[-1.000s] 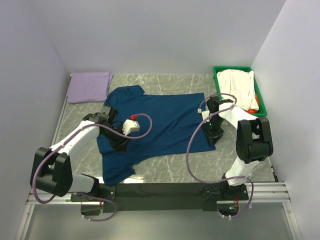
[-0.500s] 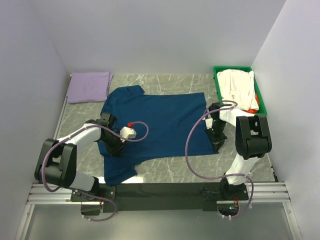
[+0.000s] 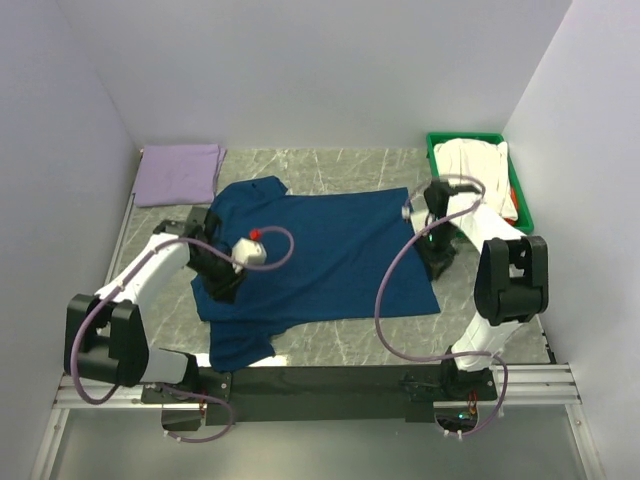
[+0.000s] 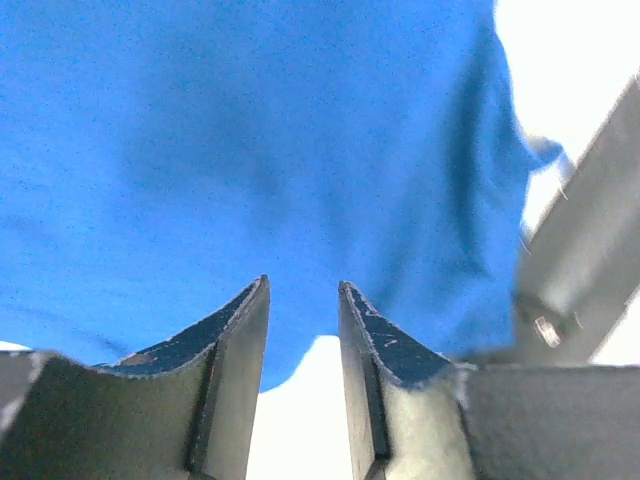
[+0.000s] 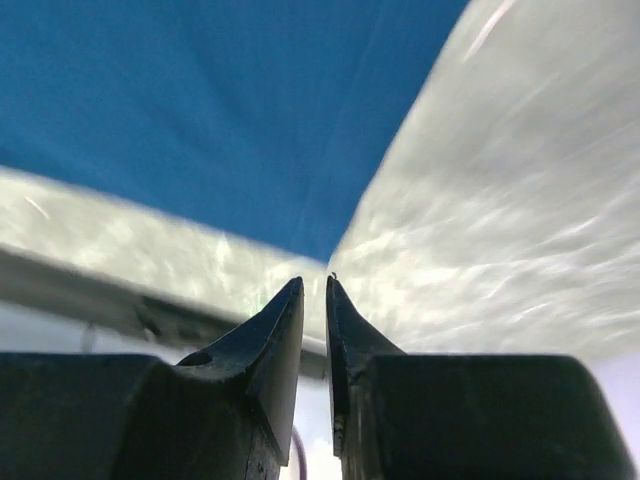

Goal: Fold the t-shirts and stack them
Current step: Flatten the tshirt out

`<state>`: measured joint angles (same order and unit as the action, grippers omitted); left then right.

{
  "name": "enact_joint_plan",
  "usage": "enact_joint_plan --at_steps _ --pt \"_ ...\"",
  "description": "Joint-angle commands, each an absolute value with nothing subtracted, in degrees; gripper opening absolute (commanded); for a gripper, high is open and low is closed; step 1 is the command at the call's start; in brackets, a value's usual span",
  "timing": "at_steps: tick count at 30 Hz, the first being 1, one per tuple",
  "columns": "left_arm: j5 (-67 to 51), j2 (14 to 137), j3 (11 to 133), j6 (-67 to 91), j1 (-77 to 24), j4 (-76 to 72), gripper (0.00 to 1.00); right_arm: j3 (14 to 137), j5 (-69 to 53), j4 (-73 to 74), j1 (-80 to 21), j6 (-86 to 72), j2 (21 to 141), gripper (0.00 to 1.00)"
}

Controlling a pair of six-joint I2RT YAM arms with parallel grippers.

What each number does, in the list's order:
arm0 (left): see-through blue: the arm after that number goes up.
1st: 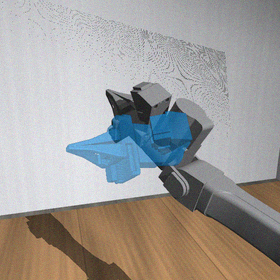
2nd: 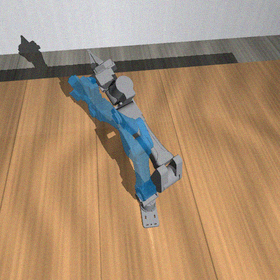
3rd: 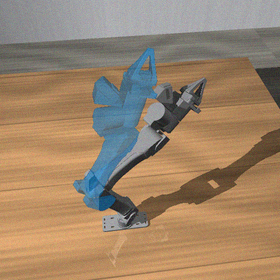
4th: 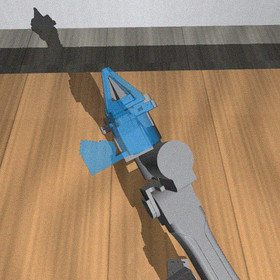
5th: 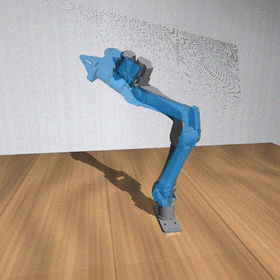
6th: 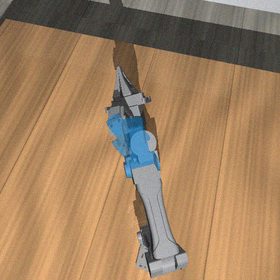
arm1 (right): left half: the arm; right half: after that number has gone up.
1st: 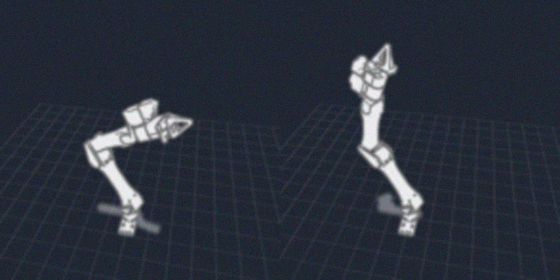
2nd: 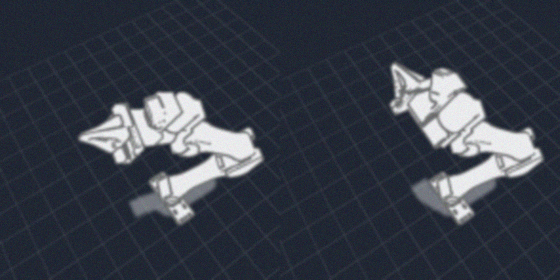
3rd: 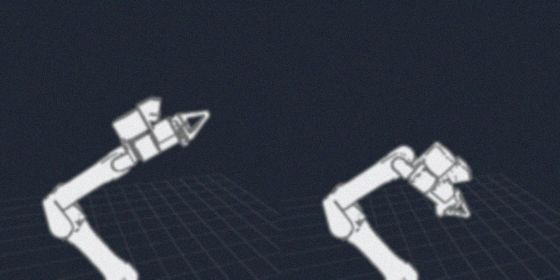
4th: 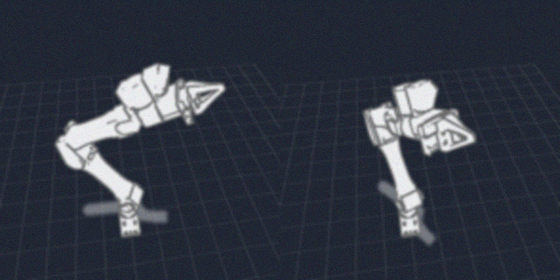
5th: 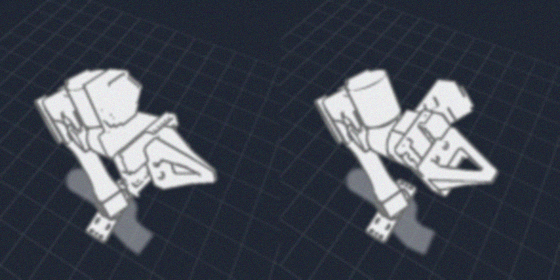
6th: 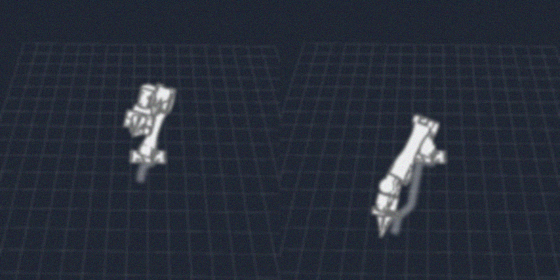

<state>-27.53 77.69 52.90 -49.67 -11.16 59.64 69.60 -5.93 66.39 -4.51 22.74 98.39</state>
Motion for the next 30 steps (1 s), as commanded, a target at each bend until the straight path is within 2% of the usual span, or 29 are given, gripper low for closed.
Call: enact_joint_plan --at_steps 1,7,12,18,24,27,30 --pt "-30.50 82.50 58.27 -43.79 -8.71 52.43 0.40 80.32 -11.60 63.12 -4.57 19.96 102.38 0.23" --pt "-25.59 89.64 59.24 -36.04 -5.45 41.49 0.40 87.70 -11.95 57.75 -6.24 15.83 112.93 0.21" --pt "-23.47 93.60 57.49 -35.07 -4.75 39.20 0.40 86.94 -10.90 55.38 -7.47 14.68 117.42 0.20" --pt "-22.59 90.80 50.38 -39.19 -4.48 41.74 0.38 80.08 -8.35 54.23 -8.09 15.90 115.68 0.19" --pt "-24.42 85.44 45.62 -44.28 -4.48 50.52 0.36 69.45 -8.00 55.89 -8.17 19.85 109.97 0.19" --pt "-27.85 84.29 48.06 -49.19 -4.48 59.39 0.34 68.12 -7.56 57.91 -8.09 22.66 106.89 0.19" --pt "-33.04 85.07 56.46 -48.44 -4.22 62.23 0.39 72.04 -7.47 59.85 -7.74 24.17 105.39 0.22"
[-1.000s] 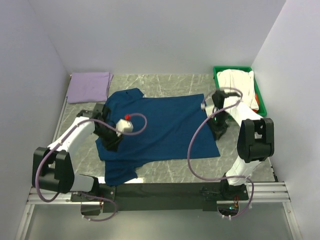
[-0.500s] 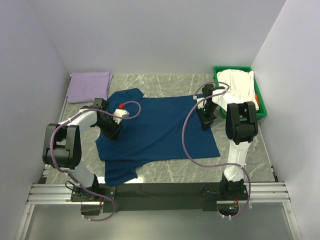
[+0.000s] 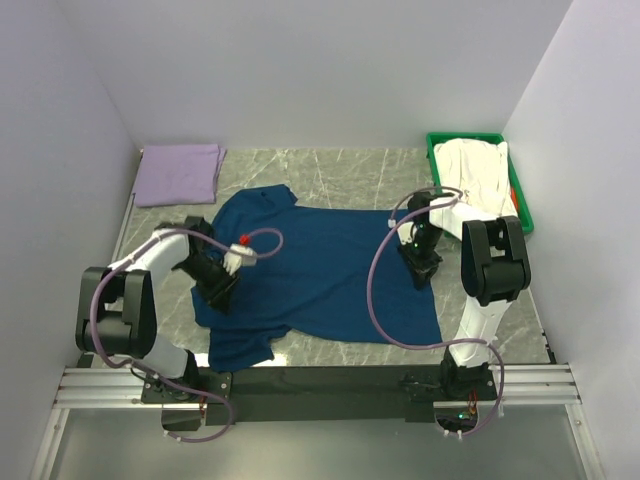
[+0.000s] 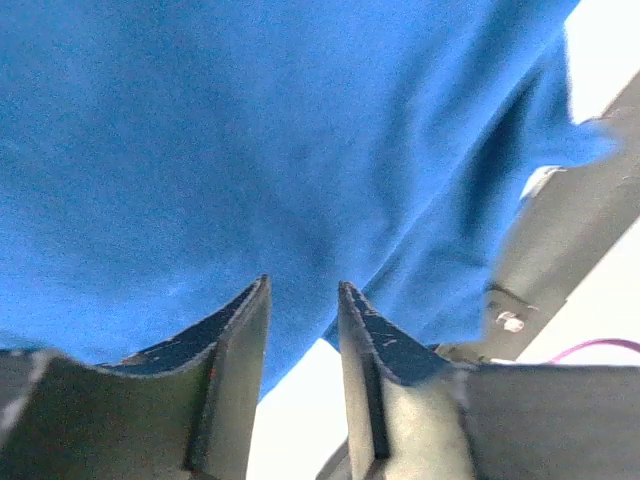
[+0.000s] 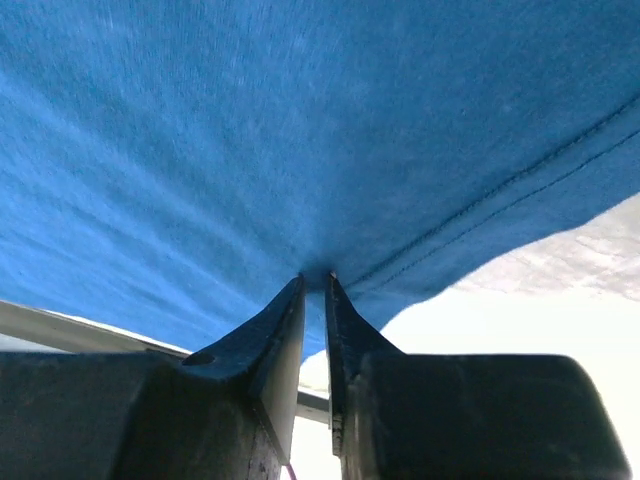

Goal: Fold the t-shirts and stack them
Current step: Flatten the tshirt out

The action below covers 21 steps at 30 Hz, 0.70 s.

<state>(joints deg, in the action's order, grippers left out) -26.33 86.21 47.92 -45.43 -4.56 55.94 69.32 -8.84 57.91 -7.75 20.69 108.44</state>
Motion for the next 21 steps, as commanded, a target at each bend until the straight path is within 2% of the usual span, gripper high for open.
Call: enact_joint_plan --at_steps 1,6,9,12,17,21 --pt "-35.48 86.04 59.47 -47.73 -4.13 61.97 0.41 73.81 -7.99 61.07 -7.47 24.17 105.38 0.23" --pt "-38.23 100.34 85.01 -34.14 -3.08 52.94 0.50 86.63 -11.95 65.03 -6.50 23.29 109.50 0.25" --pt "-37.09 110.19 97.50 -26.58 -1.94 49.23 0.52 90.34 -12.22 66.09 -6.50 22.85 111.26 0.25" --pt "-34.38 117.76 105.52 -18.93 -0.62 42.56 0.53 92.19 -12.39 66.62 -6.50 22.24 112.23 0.25" --pt "-30.94 126.10 111.35 -10.29 -0.09 32.02 0.55 93.16 -13.36 66.71 -6.50 21.36 112.94 0.26" --pt "-31.11 130.95 115.56 -7.30 -0.09 30.32 0.60 93.08 -13.45 66.53 -6.42 20.66 113.64 0.26"
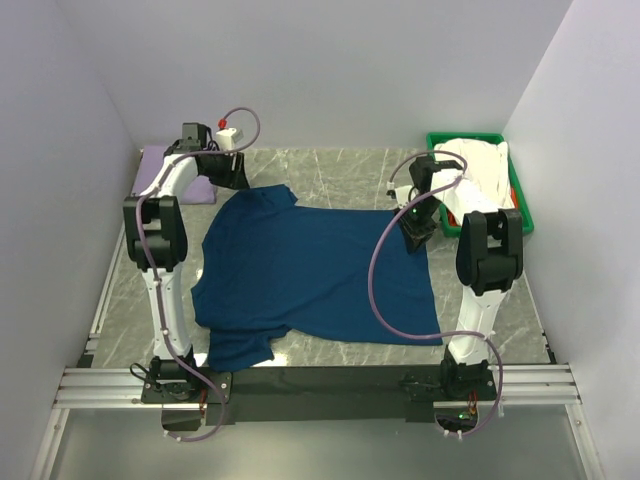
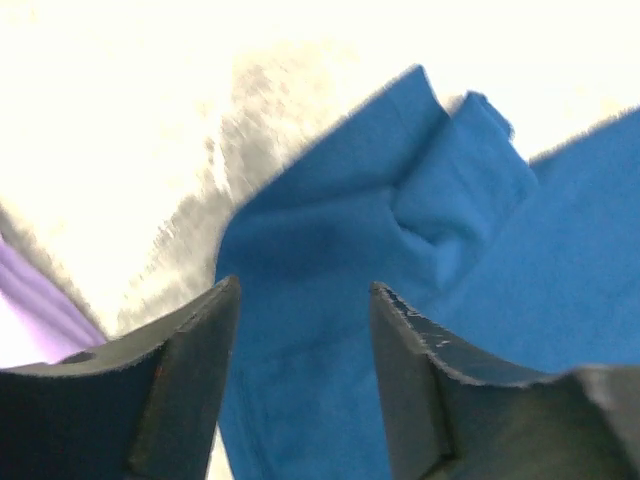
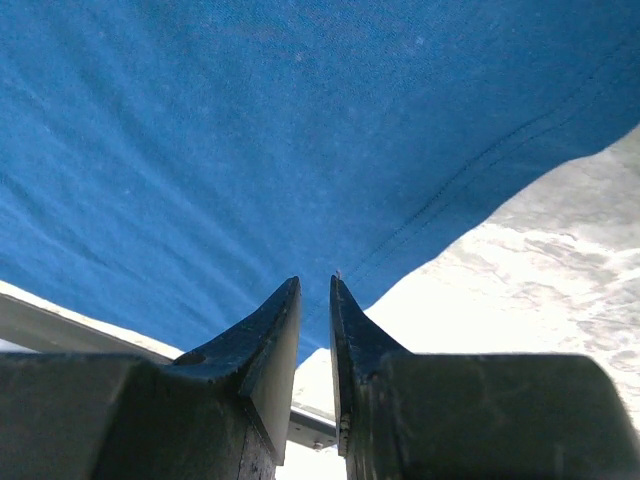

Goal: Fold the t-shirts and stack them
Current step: Flatten the tshirt out

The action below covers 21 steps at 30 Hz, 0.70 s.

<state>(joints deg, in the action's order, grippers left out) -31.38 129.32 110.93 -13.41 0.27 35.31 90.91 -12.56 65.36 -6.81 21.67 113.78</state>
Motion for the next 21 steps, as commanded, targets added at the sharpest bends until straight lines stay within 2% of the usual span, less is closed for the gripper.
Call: enact_joint_plan --at_steps 1,8,14,21 --pt "-30.77 131.83 116.36 -6.95 -0.09 30.32 0.62 92.90 -13.36 66.36 -6.42 20.65 113.73 0.26" --pt "-31.37 137.37 118.13 -4.84 -0.09 28.22 0.64 91.85 -13.36 66.01 -6.50 19.69 113.73 0.26" --pt "-33.49 140.71 119.88 -1.67 -0.09 25.31 0.59 92.02 -14.06 66.53 -6.50 18.81 114.52 0.26" --pt "-29.71 141.95 119.45 -6.05 -2.55 29.00 0.54 92.11 -13.45 66.62 -6.42 18.37 114.00 0.26"
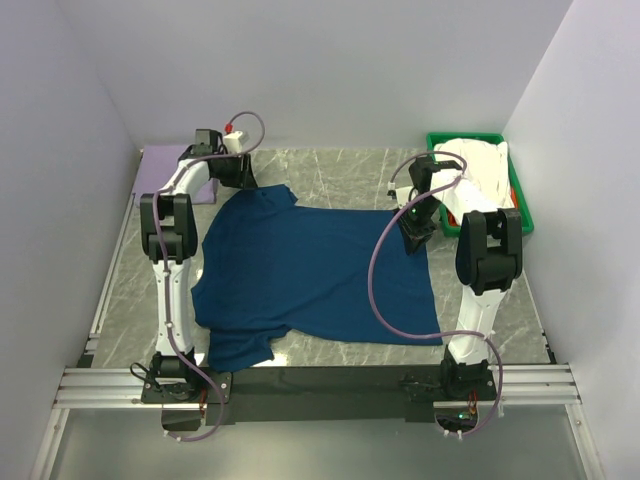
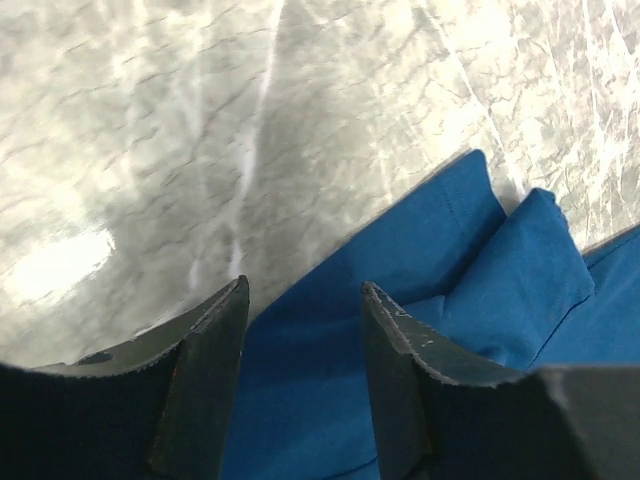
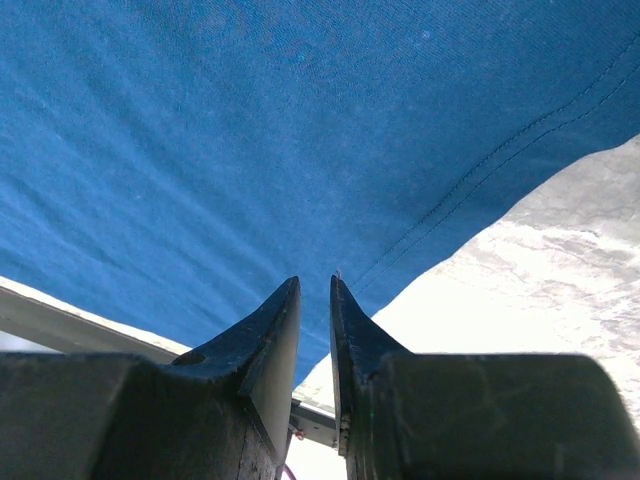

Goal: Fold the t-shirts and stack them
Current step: Flatten the tshirt out

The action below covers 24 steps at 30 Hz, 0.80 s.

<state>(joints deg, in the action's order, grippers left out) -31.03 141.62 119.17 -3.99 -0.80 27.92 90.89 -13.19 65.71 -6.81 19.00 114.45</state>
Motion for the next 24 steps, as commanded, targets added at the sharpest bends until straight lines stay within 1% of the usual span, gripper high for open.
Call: enact_joint_plan --at_steps 1,4,8,9,11,12,14,15,17,20,24 --pt "-29.01 141.60 118.92 -6.50 -2.64 29.18 0.53 92.02 -13.36 66.62 -6.50 18.28 113.99 0.26" --pt "-28.39 141.15 117.60 -8.26 -3.16 30.49 0.50 91.85 -13.10 66.53 -6.42 18.11 113.99 0.25" --pt "-28.22 140.54 116.72 -10.71 -3.51 32.61 0.42 91.93 -12.92 66.45 -6.50 18.02 114.26 0.26" --pt "-27.69 140.36 116.54 -10.98 -3.60 32.69 0.37 92.02 -13.01 66.45 -6.50 17.93 114.34 0.26" --pt "-26.90 140.19 116.72 -12.47 -3.95 33.13 0.32 92.46 -13.10 66.62 -6.42 17.75 114.78 0.26" --pt "-26.63 140.19 116.98 -12.48 -4.04 33.40 0.26 92.81 -13.18 66.62 -6.42 17.58 114.87 0.25" --pt "-26.89 140.01 118.29 -12.92 -4.13 33.49 0.17 93.25 -13.27 66.71 -6.42 17.49 115.22 0.25" --pt "-26.89 139.92 118.91 -12.83 -4.13 33.49 0.08 93.34 -13.27 66.71 -6.59 17.49 115.22 0.25" --pt "-26.89 139.40 121.19 -12.92 -4.04 32.79 0.01 93.69 -13.36 66.71 -6.50 17.40 115.49 0.25" --pt "-27.59 137.73 123.48 -13.36 -3.87 31.12 0.01 93.87 -13.45 66.80 -6.42 17.32 115.75 0.25" --pt "-30.14 134.04 122.61 -14.41 -3.96 27.60 0.00 93.78 -13.62 66.62 -6.50 17.14 115.84 0.25"
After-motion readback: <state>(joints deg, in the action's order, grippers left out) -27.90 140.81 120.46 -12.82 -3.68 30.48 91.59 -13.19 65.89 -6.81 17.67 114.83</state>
